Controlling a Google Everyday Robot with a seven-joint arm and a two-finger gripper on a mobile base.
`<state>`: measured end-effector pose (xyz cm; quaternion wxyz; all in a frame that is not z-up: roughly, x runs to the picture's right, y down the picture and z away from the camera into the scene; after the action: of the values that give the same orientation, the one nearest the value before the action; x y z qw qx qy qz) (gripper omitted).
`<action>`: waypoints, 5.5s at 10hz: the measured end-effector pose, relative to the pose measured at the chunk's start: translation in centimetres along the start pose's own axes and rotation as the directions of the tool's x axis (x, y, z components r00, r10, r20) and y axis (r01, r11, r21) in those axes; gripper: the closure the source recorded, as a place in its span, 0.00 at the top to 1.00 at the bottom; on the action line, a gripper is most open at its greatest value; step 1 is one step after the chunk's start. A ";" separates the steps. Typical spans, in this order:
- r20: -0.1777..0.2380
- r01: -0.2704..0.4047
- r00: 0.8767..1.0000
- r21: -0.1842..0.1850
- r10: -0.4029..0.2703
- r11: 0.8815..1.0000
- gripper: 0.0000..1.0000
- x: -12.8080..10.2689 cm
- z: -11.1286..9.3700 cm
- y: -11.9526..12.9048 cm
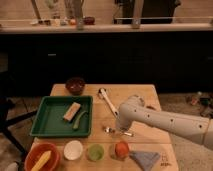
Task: Place fork in tray
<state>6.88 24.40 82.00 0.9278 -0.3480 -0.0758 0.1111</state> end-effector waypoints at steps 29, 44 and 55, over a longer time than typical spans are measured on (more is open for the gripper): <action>0.015 0.100 0.995 0.087 -0.101 0.991 0.00 -4.8 -3.9 -1.7; -0.007 0.487 0.871 0.131 -0.491 0.863 0.00 -18.4 -6.2 1.2; 0.002 0.629 0.777 0.058 -0.630 0.775 0.00 -28.0 -1.2 1.5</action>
<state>-20.05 17.52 78.34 0.9198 -0.2761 -0.1946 -0.1994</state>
